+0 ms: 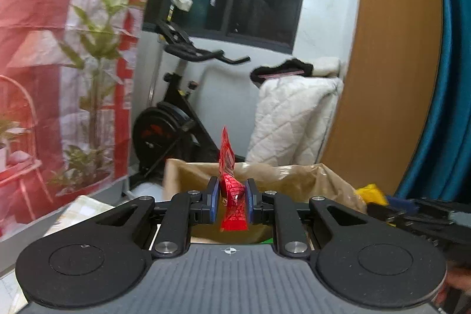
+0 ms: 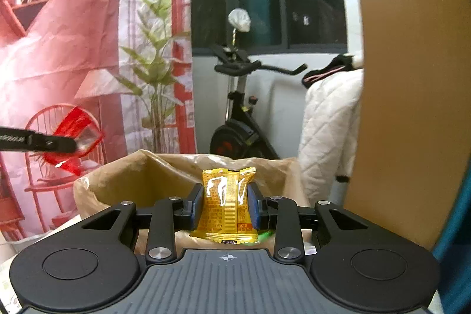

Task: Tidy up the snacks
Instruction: 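Carry both packets over the lined box and open both grippers, then grasp the green-white snack bag with both grippers together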

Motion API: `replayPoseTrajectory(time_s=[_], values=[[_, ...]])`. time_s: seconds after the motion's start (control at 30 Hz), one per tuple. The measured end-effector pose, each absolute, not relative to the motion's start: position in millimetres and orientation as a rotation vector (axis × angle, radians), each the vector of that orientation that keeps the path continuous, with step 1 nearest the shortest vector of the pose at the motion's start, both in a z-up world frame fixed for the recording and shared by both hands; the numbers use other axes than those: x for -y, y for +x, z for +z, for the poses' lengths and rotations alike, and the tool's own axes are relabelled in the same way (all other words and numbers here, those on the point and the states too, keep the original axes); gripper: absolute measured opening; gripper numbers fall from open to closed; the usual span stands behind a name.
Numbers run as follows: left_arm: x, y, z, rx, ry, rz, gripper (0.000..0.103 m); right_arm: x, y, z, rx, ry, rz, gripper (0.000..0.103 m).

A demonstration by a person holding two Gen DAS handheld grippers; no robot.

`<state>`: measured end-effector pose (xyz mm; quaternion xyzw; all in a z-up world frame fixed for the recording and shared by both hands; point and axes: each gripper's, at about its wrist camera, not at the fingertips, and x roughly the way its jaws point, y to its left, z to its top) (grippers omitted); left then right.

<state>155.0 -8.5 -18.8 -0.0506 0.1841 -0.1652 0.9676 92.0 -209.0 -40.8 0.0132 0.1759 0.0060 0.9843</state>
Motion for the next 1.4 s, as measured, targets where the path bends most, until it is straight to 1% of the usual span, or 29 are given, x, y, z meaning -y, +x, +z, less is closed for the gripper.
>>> replayPoseTrajectory(time_s=[0.13, 0.27, 0.3, 0.33, 0.37, 0.4, 0.43, 0.47, 0.5, 0.53, 0.63, 0.73, 0.9, 1.07, 1.3, 1.4], values=[[32, 179, -26, -0.412, -0.088, -0.347, 0.019, 198, 124, -46, -0.404, 0.028, 0.015, 0.029], [42, 195, -37, -0.454, -0.071, -0.352, 0.020, 192, 138, -58, -0.451, 0.055, 0.009, 0.029], [40, 197, -40, -0.462, -0.069, -0.350, 0.020, 191, 141, -60, -0.462, 0.059, 0.006, 0.030], [36, 198, -42, -0.467, -0.072, -0.351, 0.021, 190, 144, -62, -0.471, 0.062, 0.002, 0.033], [35, 198, -44, -0.476, -0.075, -0.355, 0.032, 189, 145, -64, -0.478, 0.063, -0.002, 0.036], [32, 198, -45, -0.484, -0.077, -0.360, 0.040, 189, 145, -65, -0.479, 0.062, -0.005, 0.039], [31, 196, -46, -0.484, -0.075, -0.358, 0.054, 189, 144, -65, -0.476, 0.062, -0.008, 0.045], [26, 192, -46, -0.480, -0.072, -0.350, 0.059, 191, 138, -64, -0.477, 0.069, -0.015, 0.049], [23, 189, -46, -0.476, -0.066, -0.345, 0.060, 191, 138, -64, -0.477, 0.069, -0.015, 0.055], [21, 188, -45, -0.478, -0.060, -0.344, 0.060, 193, 129, -63, -0.470, 0.089, -0.017, 0.057], [11, 178, -41, -0.490, -0.059, -0.354, 0.061, 194, 121, -60, -0.466, 0.101, -0.011, 0.060], [1, 161, -37, -0.484, -0.049, -0.378, 0.067, 193, 106, -56, -0.456, 0.097, 0.005, 0.064], [-19, 126, -42, -0.481, -0.060, -0.405, 0.068, 186, 72, -57, -0.441, 0.107, 0.027, 0.067], [-25, 95, -61, -0.498, -0.067, -0.414, 0.068, 179, 44, -73, -0.450, 0.128, 0.016, 0.069], [-18, 70, -101, -0.576, -0.109, -0.473, 0.068, 164, 6, -107, -0.522, 0.136, -0.001, 0.083], [-11, 64, -118, -0.613, -0.112, -0.505, 0.068, 154, -8, -122, -0.566, 0.109, 0.016, 0.083]])
